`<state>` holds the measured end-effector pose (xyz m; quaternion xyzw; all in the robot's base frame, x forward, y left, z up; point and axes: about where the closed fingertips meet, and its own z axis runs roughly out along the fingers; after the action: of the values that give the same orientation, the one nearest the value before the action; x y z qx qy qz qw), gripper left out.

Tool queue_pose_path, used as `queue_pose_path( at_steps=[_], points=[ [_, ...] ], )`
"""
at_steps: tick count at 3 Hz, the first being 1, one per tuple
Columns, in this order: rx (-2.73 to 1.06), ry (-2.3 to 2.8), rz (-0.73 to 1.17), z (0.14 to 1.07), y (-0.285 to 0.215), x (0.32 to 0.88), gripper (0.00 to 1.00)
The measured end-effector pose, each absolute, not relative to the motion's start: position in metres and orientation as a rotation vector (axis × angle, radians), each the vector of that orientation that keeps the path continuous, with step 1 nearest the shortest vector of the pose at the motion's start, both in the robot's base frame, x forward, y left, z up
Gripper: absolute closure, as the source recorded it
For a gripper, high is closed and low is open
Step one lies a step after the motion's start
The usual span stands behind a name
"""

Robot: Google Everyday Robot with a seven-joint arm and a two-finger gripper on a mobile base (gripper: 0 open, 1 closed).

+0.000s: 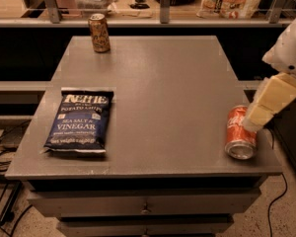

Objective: Place coke can upright

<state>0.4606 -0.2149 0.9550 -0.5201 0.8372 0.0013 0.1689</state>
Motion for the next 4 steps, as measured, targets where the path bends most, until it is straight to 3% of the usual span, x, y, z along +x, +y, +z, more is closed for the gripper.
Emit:
queue_pose_path(
  at_steps=[4],
  points=[
    [-1.058,2.675,0.147,0.902,-0.222,0.492,0.0]
  ],
)
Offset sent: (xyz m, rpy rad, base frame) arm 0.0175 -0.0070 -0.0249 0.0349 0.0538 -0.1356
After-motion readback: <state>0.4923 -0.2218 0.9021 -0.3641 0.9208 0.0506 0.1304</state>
